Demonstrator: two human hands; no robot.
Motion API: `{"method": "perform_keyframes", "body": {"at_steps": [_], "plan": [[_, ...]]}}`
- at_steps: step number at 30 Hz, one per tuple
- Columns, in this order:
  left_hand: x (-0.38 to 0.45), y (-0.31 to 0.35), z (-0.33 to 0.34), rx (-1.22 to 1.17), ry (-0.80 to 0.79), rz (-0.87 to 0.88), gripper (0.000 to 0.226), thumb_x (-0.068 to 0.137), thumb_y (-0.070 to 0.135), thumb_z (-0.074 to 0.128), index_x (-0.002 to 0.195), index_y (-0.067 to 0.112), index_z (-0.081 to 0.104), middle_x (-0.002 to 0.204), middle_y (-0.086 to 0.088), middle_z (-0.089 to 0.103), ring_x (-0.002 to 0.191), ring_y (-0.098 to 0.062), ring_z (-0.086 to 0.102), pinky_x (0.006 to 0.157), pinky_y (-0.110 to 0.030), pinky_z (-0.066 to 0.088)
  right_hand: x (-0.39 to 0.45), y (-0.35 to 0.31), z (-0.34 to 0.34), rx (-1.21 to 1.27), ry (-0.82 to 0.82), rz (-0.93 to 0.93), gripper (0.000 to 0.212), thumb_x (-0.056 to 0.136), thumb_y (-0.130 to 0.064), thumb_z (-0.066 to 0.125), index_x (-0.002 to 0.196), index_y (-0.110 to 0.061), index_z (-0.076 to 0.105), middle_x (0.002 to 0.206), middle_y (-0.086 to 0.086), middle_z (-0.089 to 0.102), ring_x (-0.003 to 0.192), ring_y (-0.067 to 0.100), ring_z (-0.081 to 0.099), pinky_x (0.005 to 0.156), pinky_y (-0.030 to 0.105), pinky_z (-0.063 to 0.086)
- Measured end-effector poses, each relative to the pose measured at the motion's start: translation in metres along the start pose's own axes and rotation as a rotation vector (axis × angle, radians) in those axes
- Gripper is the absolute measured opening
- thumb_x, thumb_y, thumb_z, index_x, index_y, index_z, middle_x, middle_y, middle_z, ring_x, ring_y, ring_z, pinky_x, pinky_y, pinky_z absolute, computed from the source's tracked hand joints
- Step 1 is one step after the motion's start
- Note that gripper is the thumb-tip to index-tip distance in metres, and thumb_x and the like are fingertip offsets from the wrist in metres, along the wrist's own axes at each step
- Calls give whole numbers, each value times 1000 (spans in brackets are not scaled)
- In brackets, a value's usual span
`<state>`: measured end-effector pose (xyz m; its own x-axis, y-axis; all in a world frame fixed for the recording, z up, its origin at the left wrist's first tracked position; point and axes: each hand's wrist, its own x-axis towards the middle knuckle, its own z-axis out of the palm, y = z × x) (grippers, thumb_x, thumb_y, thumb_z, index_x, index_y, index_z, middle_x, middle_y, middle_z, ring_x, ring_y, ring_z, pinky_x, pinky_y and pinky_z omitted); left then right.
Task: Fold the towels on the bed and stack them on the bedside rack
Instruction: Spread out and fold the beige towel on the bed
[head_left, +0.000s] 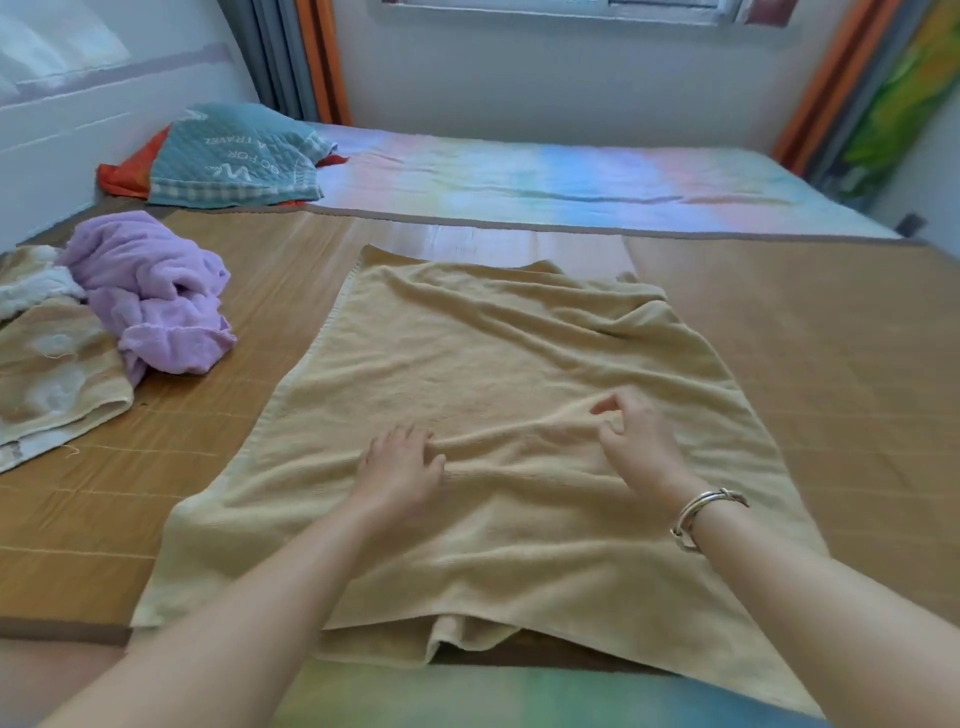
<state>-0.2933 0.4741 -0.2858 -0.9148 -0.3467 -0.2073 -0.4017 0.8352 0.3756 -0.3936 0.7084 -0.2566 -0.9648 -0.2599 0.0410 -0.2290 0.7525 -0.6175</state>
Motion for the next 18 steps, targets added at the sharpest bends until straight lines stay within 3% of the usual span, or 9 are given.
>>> {"method": "perform_keyframes", "body": {"at_steps": [5, 8, 12, 15, 18], "plan": [[32, 62, 26, -47, -13, 69, 51, 101, 34, 36, 148, 17, 31, 157, -6, 25, 145, -26, 19, 119, -44, 16, 5, 90, -59, 40, 164, 262, 26, 92, -13, 45, 115, -9, 55, 125, 11, 47, 100, 22, 50, 84, 33, 43], [59, 87, 33, -19, -7, 83, 49, 101, 30, 35, 148, 17, 31, 158, -4, 22, 146, -24, 19, 118, -45, 17, 13, 133, -75, 87, 192, 419, 25, 95, -15, 43, 118, -7, 49, 125, 13, 42, 94, 25, 51, 66, 28, 42], [97, 99, 40, -18, 1, 94, 46, 102, 24, 33, 147, 15, 35, 158, -6, 24, 146, -25, 20, 119, -42, 17, 39, 166, -78, 142, 228, 499, 28, 94, -9, 38, 119, -8, 51, 123, 11, 46, 99, 27, 50, 71, 30, 41], [123, 105, 47, 8, -39, 102, 45, 101, 24, 31, 146, 23, 38, 159, 2, 19, 147, -25, 16, 118, -47, 17, 64, 177, -77, 301, 233, 573, 29, 94, -7, 36, 116, -8, 56, 108, 10, 60, 96, 27, 57, 81, 33, 45], [140, 116, 49, 51, -46, 112, 45, 101, 26, 32, 145, 33, 36, 160, 8, 14, 148, -23, 11, 118, -51, 15, 83, 174, -78, 487, 89, 637, 30, 96, -16, 44, 112, 0, 64, 91, 10, 66, 90, 26, 61, 81, 33, 48]]}}
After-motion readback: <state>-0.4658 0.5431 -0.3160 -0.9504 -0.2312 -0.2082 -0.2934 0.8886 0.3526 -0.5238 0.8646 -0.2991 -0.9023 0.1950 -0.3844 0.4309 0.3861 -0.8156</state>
